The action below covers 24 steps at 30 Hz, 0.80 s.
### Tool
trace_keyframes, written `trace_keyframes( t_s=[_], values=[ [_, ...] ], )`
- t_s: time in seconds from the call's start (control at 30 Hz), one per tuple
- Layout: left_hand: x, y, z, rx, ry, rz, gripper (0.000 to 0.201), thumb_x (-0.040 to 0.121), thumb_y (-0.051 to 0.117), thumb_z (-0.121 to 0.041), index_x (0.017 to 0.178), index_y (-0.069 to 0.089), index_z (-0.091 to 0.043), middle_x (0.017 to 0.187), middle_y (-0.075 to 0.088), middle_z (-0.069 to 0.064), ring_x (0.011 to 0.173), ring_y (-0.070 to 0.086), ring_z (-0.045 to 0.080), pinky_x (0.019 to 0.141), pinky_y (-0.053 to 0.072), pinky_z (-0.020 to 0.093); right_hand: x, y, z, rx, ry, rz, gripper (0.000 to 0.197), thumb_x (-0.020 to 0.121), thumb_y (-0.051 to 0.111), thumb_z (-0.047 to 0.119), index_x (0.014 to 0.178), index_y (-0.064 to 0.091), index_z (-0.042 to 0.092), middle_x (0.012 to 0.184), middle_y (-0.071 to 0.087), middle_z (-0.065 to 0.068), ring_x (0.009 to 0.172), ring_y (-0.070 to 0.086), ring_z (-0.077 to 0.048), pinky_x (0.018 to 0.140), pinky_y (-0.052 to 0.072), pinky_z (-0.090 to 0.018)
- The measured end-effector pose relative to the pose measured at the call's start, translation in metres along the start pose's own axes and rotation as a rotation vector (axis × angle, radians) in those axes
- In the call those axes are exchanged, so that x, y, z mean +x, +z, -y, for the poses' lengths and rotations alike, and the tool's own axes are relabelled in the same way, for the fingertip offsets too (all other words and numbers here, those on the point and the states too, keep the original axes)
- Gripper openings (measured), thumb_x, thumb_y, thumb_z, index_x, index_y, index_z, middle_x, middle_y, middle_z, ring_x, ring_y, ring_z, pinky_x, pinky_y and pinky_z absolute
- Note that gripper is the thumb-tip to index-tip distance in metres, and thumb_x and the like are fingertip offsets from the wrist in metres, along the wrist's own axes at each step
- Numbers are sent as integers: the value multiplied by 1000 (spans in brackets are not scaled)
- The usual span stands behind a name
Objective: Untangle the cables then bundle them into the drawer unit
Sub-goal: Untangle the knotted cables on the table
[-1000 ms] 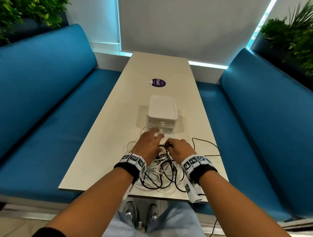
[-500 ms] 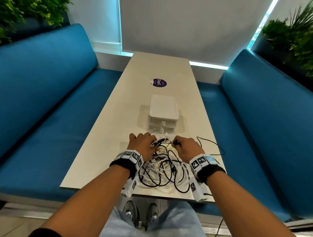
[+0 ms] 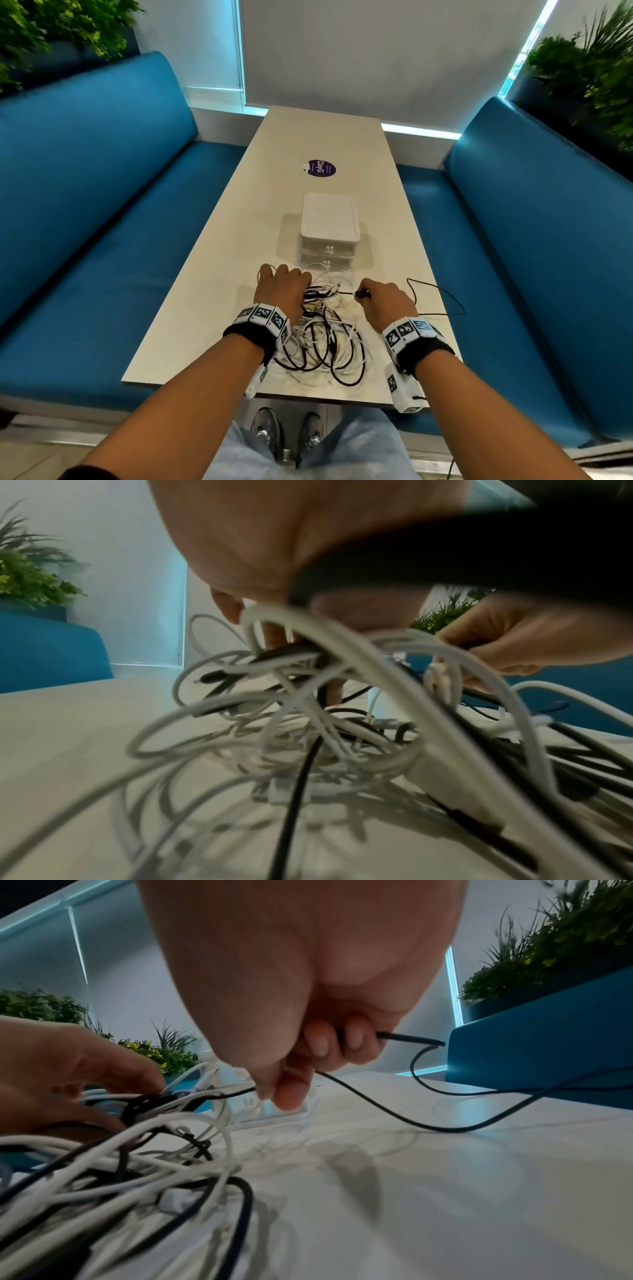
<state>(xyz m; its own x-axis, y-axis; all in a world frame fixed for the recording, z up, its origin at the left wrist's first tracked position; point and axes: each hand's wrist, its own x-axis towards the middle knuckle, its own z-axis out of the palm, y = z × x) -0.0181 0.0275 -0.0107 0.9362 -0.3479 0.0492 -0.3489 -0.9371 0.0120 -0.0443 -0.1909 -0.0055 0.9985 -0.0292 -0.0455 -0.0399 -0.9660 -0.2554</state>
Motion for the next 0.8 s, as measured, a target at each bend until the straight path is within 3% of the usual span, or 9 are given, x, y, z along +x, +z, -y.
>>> trace_keyframes(
  t_s=[0.13, 0.2, 0.27, 0.33, 0.43, 0.57, 0.63, 0.73, 0.8],
  values=[
    [4, -5, -15, -123, 58, -4, 83, 70, 65, -9, 144, 30, -21, 144, 36, 3, 134, 31, 26, 105, 26, 45, 1, 3, 9, 112, -23, -15, 21, 92, 53, 45, 99, 60, 26, 90, 69, -6, 84, 63, -31, 71, 54, -38],
    [4, -11, -28, -276, 114, 9, 84, 72, 62, -9, 147, 26, -17, 151, 26, 3, 141, 23, 23, 112, 22, 42, 3, 4, 11, 138, -54, -15, 21, 93, 53, 43, 97, 60, 24, 89, 69, -8, 85, 63, -32, 70, 53, -39],
    [2, -12, -40, -391, 110, -19, 78, 77, 58, -12, 148, 26, -14, 151, 28, 3, 140, 27, 23, 113, 23, 40, 4, 5, 10, 178, -76, -15, 17, 95, 54, 38, 96, 60, 22, 88, 70, -8, 85, 63, -32, 69, 52, -38],
    [-1, -10, -48, -459, 45, -97, 68, 85, 56, -19, 145, 26, -11, 142, 44, 6, 128, 42, 26, 109, 27, 39, 4, 6, 6, 217, -96, -20, 14, 95, 55, 36, 94, 61, 22, 86, 70, -5, 83, 63, -30, 68, 51, -37],
    [0, -5, -52, -426, -23, -173, 65, 94, 55, -37, 142, 22, -8, 111, 66, 4, 104, 60, 28, 105, 30, 42, 2, 4, 2, 242, -126, -40, 14, 95, 55, 36, 94, 61, 24, 82, 69, -2, 77, 62, -27, 66, 52, -38],
    [3, -1, -48, -229, -1, -191, 58, 97, 51, -46, 134, 25, -9, 82, 69, -4, 85, 66, 22, 104, 28, 41, -2, 4, -2, 253, -133, -35, 14, 95, 55, 39, 93, 61, 26, 79, 68, 0, 71, 60, -23, 64, 52, -36],
    [4, -1, -47, -208, 21, -197, 63, 97, 51, -44, 138, 20, -8, 77, 68, -4, 78, 66, 21, 103, 28, 39, -2, 3, -5, 233, -129, -14, 15, 95, 56, 39, 92, 61, 26, 77, 67, 0, 71, 60, -24, 64, 52, -36],
    [6, 1, -41, -80, 100, -183, 81, 97, 53, -31, 151, -2, -7, 76, 65, -6, 71, 62, 19, 103, 30, 40, -1, -2, -10, 179, -95, 19, 16, 94, 56, 42, 92, 62, 27, 81, 68, -3, 75, 62, -27, 65, 53, -37],
    [6, -1, -36, 44, 172, -146, 80, 90, 54, -14, 153, 3, -17, 84, 65, -4, 75, 63, 22, 99, 33, 43, 1, -6, -14, 175, -81, 25, 18, 94, 56, 43, 92, 62, 26, 81, 68, -3, 76, 62, -27, 65, 52, -36]
  ],
)
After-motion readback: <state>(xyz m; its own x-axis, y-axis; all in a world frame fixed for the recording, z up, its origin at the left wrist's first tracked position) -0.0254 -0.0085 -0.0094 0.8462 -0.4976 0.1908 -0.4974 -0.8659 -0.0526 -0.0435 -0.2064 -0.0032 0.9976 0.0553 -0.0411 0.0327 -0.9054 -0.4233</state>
